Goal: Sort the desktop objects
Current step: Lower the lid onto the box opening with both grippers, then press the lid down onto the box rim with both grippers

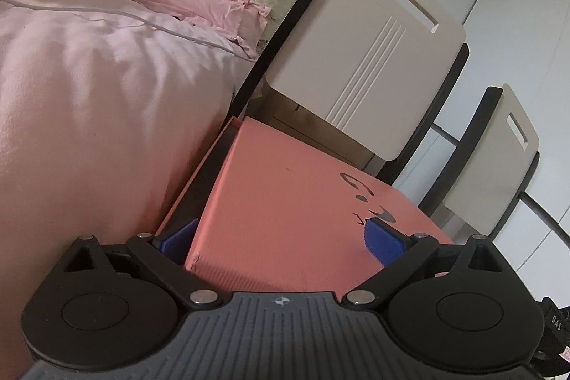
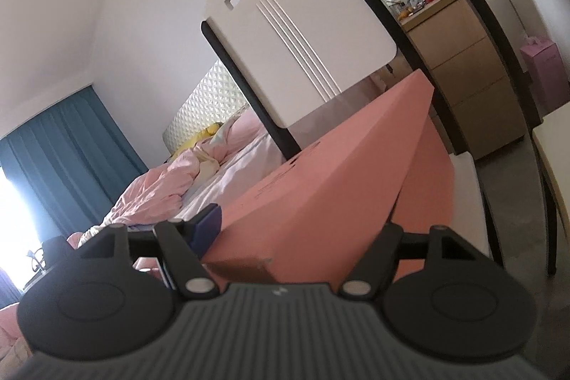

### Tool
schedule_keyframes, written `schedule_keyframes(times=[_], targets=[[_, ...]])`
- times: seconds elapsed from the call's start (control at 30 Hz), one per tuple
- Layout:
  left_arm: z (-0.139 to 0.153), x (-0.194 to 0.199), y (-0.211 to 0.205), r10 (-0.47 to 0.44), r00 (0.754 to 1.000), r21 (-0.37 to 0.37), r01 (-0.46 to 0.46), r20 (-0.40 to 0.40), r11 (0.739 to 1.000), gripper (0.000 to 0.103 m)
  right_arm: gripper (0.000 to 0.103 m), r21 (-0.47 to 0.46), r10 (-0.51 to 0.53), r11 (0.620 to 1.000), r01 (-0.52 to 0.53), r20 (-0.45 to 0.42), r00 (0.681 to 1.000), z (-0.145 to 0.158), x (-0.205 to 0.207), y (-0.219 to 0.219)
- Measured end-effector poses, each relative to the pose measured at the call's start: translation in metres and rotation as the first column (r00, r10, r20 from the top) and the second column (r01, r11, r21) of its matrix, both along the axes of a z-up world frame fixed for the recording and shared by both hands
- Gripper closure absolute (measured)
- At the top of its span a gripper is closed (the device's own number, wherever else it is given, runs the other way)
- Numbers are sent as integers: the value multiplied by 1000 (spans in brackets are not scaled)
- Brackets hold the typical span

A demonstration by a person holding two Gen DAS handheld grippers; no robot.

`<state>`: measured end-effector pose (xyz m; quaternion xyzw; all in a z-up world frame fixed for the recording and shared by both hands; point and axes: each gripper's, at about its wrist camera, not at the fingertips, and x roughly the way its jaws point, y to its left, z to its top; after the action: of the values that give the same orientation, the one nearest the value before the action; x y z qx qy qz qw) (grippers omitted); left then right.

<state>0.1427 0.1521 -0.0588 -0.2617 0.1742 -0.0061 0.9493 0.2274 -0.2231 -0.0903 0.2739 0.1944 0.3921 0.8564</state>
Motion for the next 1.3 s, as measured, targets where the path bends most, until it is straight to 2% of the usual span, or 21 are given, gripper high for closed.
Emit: schedule_keyframes(times=[0.23,0.4,0.43,0.47,0.53,0.7,0.77,0.87,1.03,1.1,1.2,1.3], targets=[[-4,-2,-4,6,1000,33,-6,22,999,4,29,-24,3,1000,-3,-17,1000,-1,0,-4],[-5,-5,-3,10,999,29,-11,40,1000,3,20,-69,-8,998,6,-25,1000,-1,0,-5],[-5,-6,-3,12,999,31,-13,43,999,3,16,-70,-5,998,4,-22,1000,0,0,-6],[-5,-7,-4,13,999,34,-15,45,999,3,1,-82,-11,997,10,-17,1000,1,-1,-7],[-5,-8,-5,18,999,51,-21,48,998,3,0,-134,-59,989,59,-2,998,4,-4,-9],[-2,-16,-13,53,997,125,-60,61,990,3,0,-159,-116,981,112,-14,993,3,2,-22],[0,-24,-22,73,994,192,-87,79,977,3,0,-175,-158,972,155,-2,987,2,1,-26],[5,-40,-41,89,990,307,-118,107,944,3,0,-189,-161,968,162,21,987,4,-4,-28],[1,-56,-76,46,990,505,-108,133,856,2,0,-295,-127,941,168,153,980,9,-29,-14],[-3,-55,-79,15,994,524,-71,111,849,2,0,-339,-134,922,186,171,976,5,-36,-9],[-7,-52,-78,-12,996,519,-33,84,854,2,0,-412,-124,892,186,173,977,-3,-38,0],[-9,-52,-74,-17,997,501,-25,78,865,2,0,-436,-85,885,161,189,978,-6,-37,6]])
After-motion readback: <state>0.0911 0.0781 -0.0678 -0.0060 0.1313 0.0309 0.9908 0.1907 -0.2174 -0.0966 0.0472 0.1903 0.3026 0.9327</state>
